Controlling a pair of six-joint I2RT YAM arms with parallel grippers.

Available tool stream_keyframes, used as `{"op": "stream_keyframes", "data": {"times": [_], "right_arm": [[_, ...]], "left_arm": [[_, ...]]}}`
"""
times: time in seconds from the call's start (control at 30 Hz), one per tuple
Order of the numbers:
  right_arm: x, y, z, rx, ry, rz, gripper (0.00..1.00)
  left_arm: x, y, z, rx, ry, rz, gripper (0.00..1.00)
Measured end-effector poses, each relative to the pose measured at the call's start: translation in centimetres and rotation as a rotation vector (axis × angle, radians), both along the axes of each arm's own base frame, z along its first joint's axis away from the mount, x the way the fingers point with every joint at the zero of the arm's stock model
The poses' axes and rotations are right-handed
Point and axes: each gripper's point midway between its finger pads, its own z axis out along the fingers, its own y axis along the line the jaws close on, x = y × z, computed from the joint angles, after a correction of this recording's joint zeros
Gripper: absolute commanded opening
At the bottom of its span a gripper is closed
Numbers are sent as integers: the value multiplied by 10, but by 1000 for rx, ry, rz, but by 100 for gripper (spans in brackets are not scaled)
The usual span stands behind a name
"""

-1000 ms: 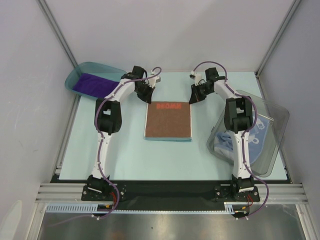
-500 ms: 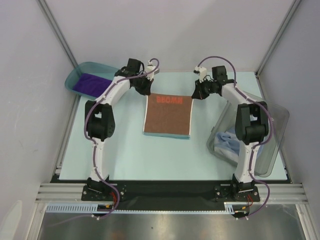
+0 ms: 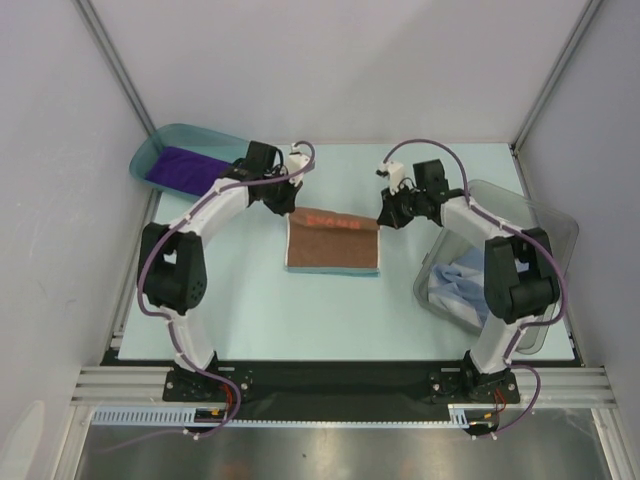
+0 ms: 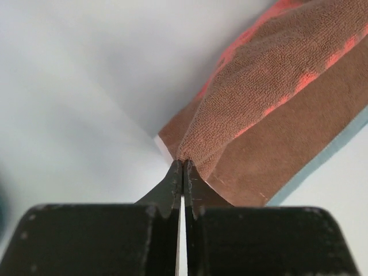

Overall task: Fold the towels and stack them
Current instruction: Fold the towel

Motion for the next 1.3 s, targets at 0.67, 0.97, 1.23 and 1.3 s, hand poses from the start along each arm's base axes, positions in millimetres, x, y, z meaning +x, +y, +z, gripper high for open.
{"op": "stream_keyframes", "data": {"times": [0.67,0.97,1.23,1.3], "right_arm": [[-87,9,-17,-18,54,-9,0],[-102,9,-35,-45,102,-20,0],[-105,6,-46,-71,137,-47,3],[-107,5,-53,-80,163,-58,9]], "left_arm": [[-83,2,-15,-19,63,32,0],[-112,4,-42,8,171,50,0],[-121,6,-49,14,216,70,13],[-122,6,-51,15,226,75,18]]}}
